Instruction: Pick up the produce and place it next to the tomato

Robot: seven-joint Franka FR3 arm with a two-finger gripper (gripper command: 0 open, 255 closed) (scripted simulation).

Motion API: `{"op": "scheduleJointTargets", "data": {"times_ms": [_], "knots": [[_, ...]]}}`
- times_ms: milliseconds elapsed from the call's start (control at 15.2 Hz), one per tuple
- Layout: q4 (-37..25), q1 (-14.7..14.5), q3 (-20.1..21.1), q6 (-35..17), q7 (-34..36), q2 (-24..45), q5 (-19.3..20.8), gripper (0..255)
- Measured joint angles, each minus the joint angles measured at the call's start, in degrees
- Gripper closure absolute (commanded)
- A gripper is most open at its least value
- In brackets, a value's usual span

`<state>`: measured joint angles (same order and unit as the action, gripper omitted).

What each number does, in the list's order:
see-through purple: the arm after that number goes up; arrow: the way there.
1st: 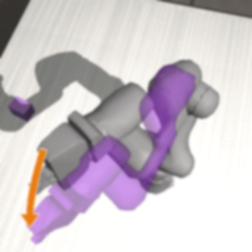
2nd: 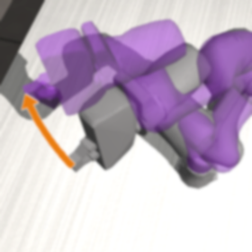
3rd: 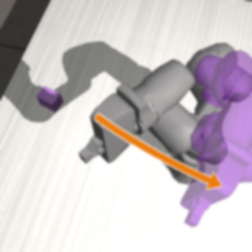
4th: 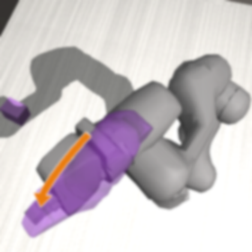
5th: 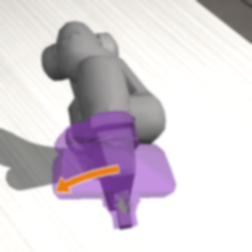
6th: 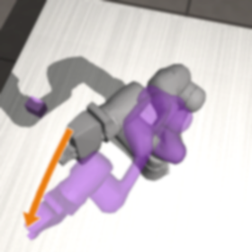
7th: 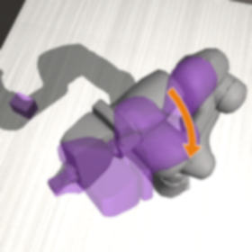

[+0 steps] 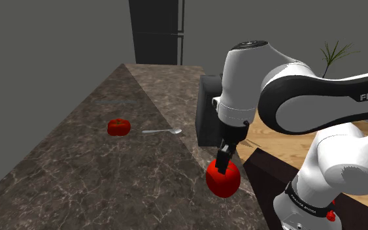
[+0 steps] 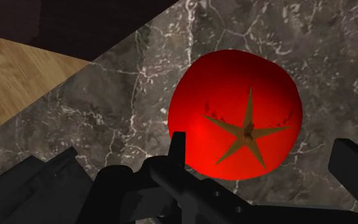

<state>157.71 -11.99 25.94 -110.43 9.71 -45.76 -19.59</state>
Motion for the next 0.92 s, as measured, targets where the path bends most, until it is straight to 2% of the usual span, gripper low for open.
{"op": "scheduleJointTargets", "data": {"times_ms": [462,528,924], "knots": [[1.01,-0.14,0.33,-1.25,-0.08,0.24,-0.36,0],[1.01,-0.14,0.33,-1.25,-0.08,0.24,-0.36,255],[1.0,-0.14,0.33,-1.25,-0.08,0.23,-0.36,255]]}}
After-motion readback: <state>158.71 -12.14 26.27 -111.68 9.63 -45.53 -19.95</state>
